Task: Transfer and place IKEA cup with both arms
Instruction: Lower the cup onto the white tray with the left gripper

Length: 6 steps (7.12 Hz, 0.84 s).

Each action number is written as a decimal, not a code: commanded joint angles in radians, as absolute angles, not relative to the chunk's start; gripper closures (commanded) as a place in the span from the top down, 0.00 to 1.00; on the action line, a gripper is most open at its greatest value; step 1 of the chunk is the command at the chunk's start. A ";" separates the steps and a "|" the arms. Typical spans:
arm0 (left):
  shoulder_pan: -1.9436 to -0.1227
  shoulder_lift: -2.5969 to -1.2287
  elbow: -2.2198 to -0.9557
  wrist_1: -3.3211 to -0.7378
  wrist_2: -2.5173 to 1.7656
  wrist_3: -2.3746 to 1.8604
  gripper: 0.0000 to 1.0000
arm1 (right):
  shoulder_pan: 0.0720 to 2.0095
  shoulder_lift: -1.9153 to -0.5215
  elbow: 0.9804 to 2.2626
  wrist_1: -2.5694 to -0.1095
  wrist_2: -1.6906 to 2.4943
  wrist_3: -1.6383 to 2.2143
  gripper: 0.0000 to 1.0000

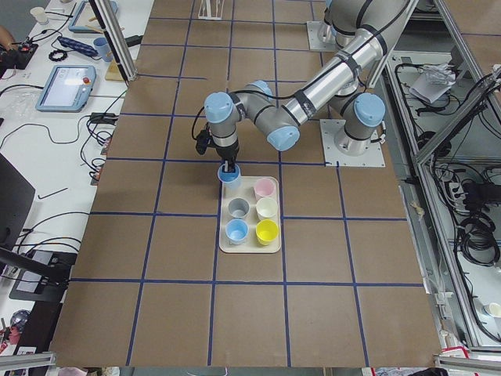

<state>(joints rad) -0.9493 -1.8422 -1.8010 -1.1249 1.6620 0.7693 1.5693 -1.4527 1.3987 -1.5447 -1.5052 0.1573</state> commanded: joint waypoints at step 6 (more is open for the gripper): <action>-0.945 -1.928 -1.810 -1.108 1.727 0.764 0.23 | 1.578 -1.454 1.388 -1.482 -1.520 0.140 1.00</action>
